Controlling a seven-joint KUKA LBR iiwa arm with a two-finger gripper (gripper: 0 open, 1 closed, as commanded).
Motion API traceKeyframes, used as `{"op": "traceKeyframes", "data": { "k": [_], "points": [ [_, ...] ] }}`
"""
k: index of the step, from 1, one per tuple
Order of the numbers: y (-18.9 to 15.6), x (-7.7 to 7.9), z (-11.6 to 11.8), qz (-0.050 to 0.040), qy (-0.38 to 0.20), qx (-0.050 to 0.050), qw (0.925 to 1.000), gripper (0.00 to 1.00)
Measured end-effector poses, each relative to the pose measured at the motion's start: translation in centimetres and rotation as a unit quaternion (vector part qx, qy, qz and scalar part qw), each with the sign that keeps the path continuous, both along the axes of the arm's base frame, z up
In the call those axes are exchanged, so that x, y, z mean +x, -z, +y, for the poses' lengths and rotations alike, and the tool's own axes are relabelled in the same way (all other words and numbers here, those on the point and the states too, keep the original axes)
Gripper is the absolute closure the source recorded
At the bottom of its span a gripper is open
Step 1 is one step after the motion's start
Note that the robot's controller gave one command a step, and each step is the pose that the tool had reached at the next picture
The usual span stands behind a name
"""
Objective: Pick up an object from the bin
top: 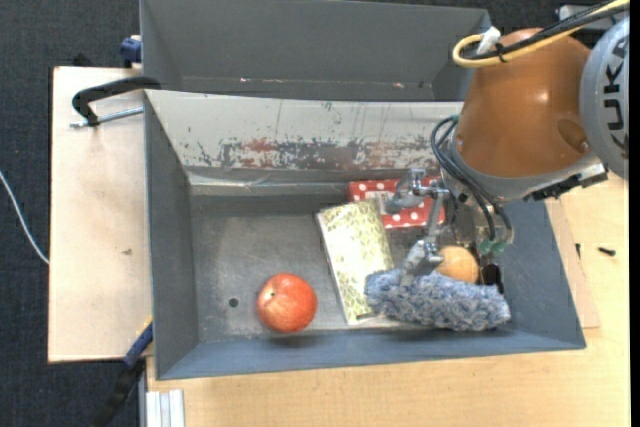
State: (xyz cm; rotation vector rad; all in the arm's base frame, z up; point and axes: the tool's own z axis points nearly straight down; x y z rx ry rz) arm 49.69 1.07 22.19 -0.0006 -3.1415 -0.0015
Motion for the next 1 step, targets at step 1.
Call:
{"op": "traceKeyframes", "data": {
  "k": [1],
  "points": [
    [7.01, 0.12, -3.58, -0.0027, -0.042, 0.000, 0.9991, 0.00]
  ]
}}
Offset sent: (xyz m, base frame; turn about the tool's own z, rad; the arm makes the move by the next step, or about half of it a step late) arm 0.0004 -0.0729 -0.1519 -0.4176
